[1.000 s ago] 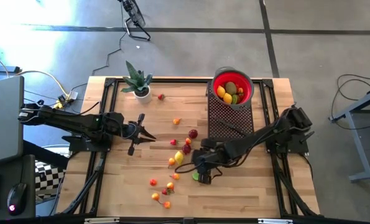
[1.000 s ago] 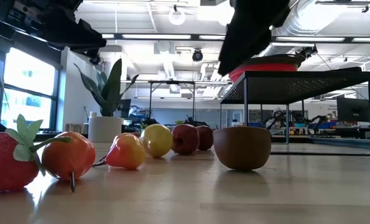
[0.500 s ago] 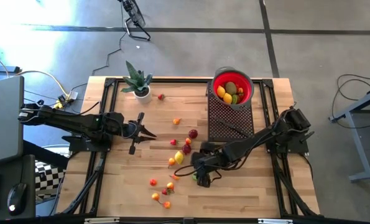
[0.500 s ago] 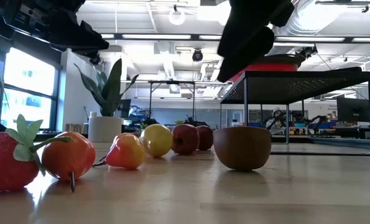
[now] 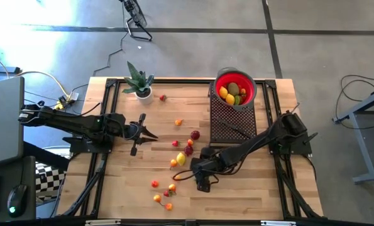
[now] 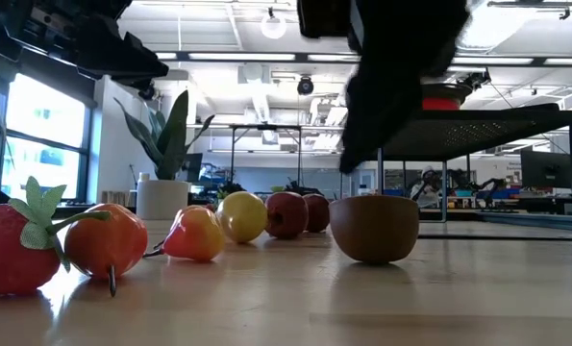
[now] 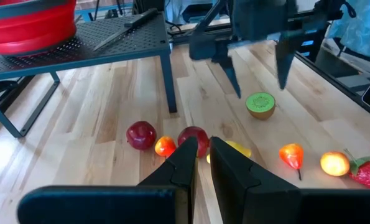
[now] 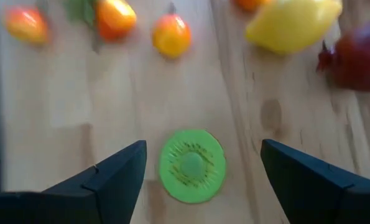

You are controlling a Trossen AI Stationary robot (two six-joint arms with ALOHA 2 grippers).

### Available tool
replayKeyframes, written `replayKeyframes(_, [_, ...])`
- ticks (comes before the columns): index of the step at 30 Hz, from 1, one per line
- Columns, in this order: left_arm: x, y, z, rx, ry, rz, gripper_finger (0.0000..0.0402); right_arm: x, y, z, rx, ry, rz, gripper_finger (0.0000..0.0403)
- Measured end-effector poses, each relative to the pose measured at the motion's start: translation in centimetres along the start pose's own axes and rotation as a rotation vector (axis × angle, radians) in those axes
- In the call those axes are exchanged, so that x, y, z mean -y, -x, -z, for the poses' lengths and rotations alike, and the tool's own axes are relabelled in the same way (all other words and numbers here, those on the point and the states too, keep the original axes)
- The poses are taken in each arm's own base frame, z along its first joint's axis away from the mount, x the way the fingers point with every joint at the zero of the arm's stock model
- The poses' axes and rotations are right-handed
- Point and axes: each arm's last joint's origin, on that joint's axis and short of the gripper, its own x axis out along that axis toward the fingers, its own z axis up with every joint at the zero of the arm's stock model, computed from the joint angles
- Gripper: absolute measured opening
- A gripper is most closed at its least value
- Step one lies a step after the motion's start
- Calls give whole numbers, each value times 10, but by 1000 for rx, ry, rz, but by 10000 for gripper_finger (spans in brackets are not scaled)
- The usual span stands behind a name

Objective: Pick & Place Fruit
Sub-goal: Put the kiwi into the strainer bowl on the shelf

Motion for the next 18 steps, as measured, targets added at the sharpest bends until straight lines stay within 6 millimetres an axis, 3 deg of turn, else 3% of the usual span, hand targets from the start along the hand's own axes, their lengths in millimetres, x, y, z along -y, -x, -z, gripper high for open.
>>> replayKeyframes(8, [0, 0, 0, -1, 0, 0, 37, 1, -23, 7, -65, -21, 2, 309])
replayKeyframes(18, [0, 0, 0, -4, 1, 0, 37, -3, -32, 12, -85, -37, -8, 309])
